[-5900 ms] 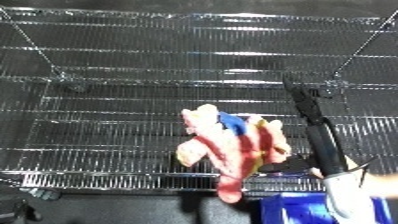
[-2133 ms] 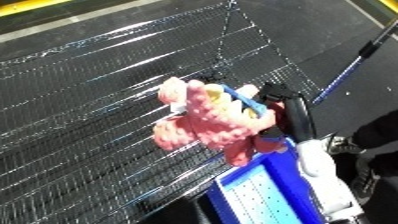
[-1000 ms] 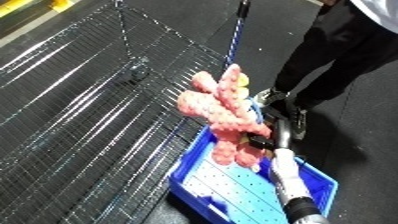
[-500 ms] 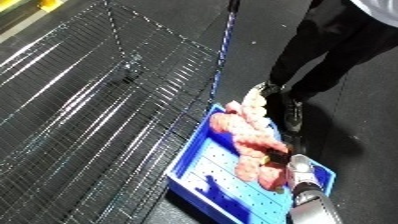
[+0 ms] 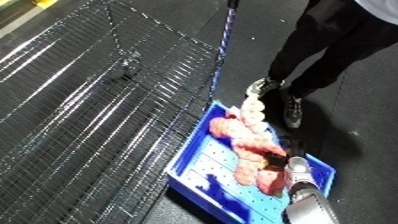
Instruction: Pick up the object and place it into the box
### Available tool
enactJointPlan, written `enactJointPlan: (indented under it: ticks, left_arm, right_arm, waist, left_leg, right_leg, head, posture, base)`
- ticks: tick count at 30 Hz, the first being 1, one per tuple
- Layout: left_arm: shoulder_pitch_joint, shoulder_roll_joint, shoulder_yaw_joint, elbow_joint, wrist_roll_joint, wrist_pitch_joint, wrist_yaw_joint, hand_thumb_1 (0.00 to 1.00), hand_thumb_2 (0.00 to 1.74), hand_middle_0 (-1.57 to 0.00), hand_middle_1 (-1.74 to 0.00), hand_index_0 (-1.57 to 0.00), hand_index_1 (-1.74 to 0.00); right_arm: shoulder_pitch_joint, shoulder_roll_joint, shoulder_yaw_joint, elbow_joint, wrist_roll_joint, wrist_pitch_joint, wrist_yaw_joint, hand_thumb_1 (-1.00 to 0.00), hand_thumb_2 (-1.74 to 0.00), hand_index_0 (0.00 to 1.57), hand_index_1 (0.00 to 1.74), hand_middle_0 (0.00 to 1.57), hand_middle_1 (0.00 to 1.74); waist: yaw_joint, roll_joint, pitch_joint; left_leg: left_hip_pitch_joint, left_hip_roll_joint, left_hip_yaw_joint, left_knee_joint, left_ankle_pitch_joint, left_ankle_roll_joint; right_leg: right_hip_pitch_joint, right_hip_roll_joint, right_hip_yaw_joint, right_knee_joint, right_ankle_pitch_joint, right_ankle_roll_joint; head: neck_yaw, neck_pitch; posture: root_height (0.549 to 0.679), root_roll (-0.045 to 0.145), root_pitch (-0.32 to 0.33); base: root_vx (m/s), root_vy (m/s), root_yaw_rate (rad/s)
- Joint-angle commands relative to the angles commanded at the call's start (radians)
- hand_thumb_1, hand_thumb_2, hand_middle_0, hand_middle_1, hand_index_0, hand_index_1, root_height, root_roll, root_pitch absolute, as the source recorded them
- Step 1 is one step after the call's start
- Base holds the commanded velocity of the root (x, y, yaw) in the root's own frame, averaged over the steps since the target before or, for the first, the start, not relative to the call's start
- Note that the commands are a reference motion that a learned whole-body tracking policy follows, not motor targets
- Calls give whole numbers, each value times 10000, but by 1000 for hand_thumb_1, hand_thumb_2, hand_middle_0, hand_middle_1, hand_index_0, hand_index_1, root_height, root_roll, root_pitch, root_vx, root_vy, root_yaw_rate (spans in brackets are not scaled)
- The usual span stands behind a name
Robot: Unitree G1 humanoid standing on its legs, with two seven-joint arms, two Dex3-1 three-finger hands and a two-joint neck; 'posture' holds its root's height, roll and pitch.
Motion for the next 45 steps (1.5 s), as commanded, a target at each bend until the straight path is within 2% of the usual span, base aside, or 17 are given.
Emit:
enactJointPlan:
  ticks: [11, 19, 21, 26, 29, 32, 35, 38, 41, 45]
  left_arm:
    - [118, 36, 64, -73, 100, -31, -55, 1000, 1740, -1570, -1740, -1570, -1740]
    - [83, 27, 162, -145, 43, -60, -60, 1000, 1740, -1570, -1740, -1570, -1740]
    - [54, 27, 184, -150, 5, -69, -32, 1000, 1740, -1570, -1740, -1570, -1740]
    - [30, 43, 220, -196, -40, -154, 38, 1000, 1740, -1570, -1740, -1570, -1740]
    - [12, 36, 189, -284, -80, -193, 35, 1000, 1740, -1570, -1740, -1570, -1740]
    - [-77, 16, 53, -265, -130, -178, 5, 1000, 1740, -1570, -1740, -1570, -1740]
    - [-186, -33, -90, -177, -155, -175, -2, 1000, 1740, -1570, -1740, -1570, -1740]
    - [-234, -52, -160, -155, -186, -215, -10, 1000, 1740, -1570, -1740, -1570, -1740]
    - [-229, -48, -110, -191, -253, -250, -13, 1000, 1740, -1570, -1740, -1570, -1740]
    - [-183, -10, 66, -168, -294, -274, 3, 1000, 1740, -1570, -1740, -1570, -1740]
  right_arm:
    - [-24, 182, 84, -138, 58, -93, -237, -1000, -1740, 1570, 1740, 1570, 1740]
    - [-157, 341, 186, -355, 201, -167, -213, -1000, -1740, 1570, 1740, 1570, 1740]
    - [-199, 383, 223, -483, 285, -198, -185, -1000, -1740, 1570, 1740, 1570, 1740]
    - [-455, 219, 263, -754, 343, -245, -184, -1000, -1740, 1570, 1740, 1570, 1740]
    - [-658, 75, 327, -903, 304, -268, -188, -1000, -1740, 1570, 1740, 1570, 1740]
    - [-855, 3, 506, -1045, 214, -317, -186, -1000, -1740, 1570, 1740, 1570, 1740]
    - [-948, 29, 634, -1074, 110, -339, -179, -1000, -1740, 1570, 1740, 1570, 1740]
    - [-971, 29, 682, -1003, 9, -316, -188, -1000, -1740, 1570, 1740, 1570, 1740]
    - [-952, 41, 727, -936, -91, -276, -204, -1000, -1740, 1570, 1740, 1570, 1740]
    - [-860, 141, 749, -917, -159, -247, -205, -1000, -1740, 1570, 1740, 1570, 1740]
  waist:
    - [150, -132, -78]
    - [172, -5, 12]
    - [156, 50, 29]
    - [87, 282, 186]
    - [51, 440, 314]
    - [6, 528, 405]
    - [-61, 530, 494]
    - [-89, 504, 591]
    - [-77, 471, 680]
    - [-57, 402, 723]
  left_leg:
    - [-20, 37, -43, -58, 42, -9]
    - [-33, -13, -28, -100, 89, -13]
    - [-22, -32, -10, -115, 100, -16]
    - [-92, -140, 27, -34, 126, -34]
    - [-197, -211, 44, 113, 127, -36]
    - [-307, -231, 69, 332, 78, -42]
    - [-408, -209, 79, 570, -16, -50]
    - [-500, -196, 64, 748, -87, -53]
    - [-577, -183, 58, 855, -125, -56]
    - [-623, -162, 59, 902, -168, -60]
  right_leg:
    - [42, 20, -82, -53, 13, 18]
    - [-88, -63, -62, 96, -11, 35]
    - [-115, -81, -38, 121, -16, 38]
    - [-339, -157, 72, 334, -44, 26]
    - [-513, -206, 148, 535, -115, -5]
    - [-641, -224, 193, 746, -235, -54]
    - [-738, -220, 212, 942, -352, -96]
    - [-837, -214, 224, 1090, -421, -109]
    - [-922, -212, 238, 1190, -448, -107]
    - [-955, -210, 245, 1237, -441, -91]
  head:
    - [-151, 166]
    - [-570, 720]
    - [-767, 1045]
    - [-1336, 1663]
    - [-1456, 1589]
    - [-1362, 1434]
    - [-1310, 1465]
    - [-1343, 1399]
    - [-1383, 1402]
    - [-1420, 1415]
  posture:
    - [662, 87, -112]
    - [660, 92, -112]
    - [660, 94, -112]
    - [659, 102, -110]
    - [657, 107, -110]
    - [654, 110, -110]
    - [652, 112, -112]
    - [651, 113, -113]
    - [650, 114, -113]
    - [650, 113, -112]
  base:
    - [6, -12, 33]
    - [-7, -3, 16]
    - [4, -3, -39]
    - [-8, -10, -57]
    - [-23, -9, -43]
    - [-23, -15, -30]
    - [-22, -11, -17]
    - [-13, 1, -23]
    - [-4, 1, -21]
    - [-2, -5, 13]
